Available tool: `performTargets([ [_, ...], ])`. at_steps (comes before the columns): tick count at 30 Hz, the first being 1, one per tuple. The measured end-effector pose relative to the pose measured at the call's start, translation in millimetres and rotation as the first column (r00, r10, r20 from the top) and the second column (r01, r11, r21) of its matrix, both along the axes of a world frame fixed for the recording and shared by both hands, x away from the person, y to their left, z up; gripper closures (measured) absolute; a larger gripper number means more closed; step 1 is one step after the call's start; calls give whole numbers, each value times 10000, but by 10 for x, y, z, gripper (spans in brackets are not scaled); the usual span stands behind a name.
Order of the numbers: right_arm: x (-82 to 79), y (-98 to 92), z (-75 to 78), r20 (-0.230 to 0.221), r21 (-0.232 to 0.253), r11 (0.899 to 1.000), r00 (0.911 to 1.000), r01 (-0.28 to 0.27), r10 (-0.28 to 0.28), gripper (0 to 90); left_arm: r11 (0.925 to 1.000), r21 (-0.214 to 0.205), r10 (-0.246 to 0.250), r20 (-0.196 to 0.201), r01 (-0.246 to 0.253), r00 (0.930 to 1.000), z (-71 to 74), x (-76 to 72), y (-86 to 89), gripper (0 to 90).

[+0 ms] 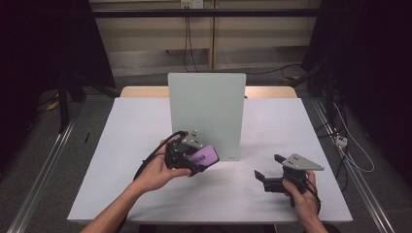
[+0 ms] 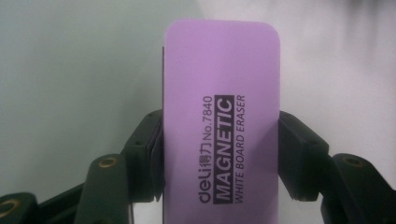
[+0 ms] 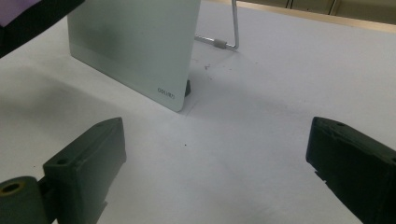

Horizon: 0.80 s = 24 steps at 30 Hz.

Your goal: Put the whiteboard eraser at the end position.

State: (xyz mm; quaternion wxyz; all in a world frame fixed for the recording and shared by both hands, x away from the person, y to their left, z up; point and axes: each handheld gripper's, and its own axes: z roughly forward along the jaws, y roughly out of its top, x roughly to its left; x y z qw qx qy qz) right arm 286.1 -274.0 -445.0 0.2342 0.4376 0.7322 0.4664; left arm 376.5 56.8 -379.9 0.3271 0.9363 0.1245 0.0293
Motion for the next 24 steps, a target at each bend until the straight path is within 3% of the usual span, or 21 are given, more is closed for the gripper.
performTargets([
  [4, -7, 13, 6, 25, -48, 10000, 10000, -29, 30, 51, 9992, 258, -313, -284, 320, 9991, -63, -42, -57, 409],
  [7, -5, 12, 4, 32, -37, 10000, 10000, -30, 30, 51, 9986, 136, -507, -602, 516, 9969, -95, -67, -100, 409],
  [12, 1, 7, 1, 29, -48, 10000, 10000, -30, 30, 51, 9938, 630, -845, -1008, 911, 9913, -244, -114, -229, 409],
  [14, 0, 10, 1, 22, -49, 10000, 10000, -54, 54, 51, 9915, 887, -865, -964, 951, 9916, -283, -128, -266, 409],
  [20, 2, 9, 0, 18, -46, 10000, 10000, -45, 45, 51, 9871, 1219, -872, -1319, 1035, 9874, -411, -104, -308, 408],
  [24, 3, 13, 0, 18, -76, 10000, 10000, -54, 54, 51, 9868, 1215, -911, -1326, 1074, 9870, -466, -110, -342, 406],
])
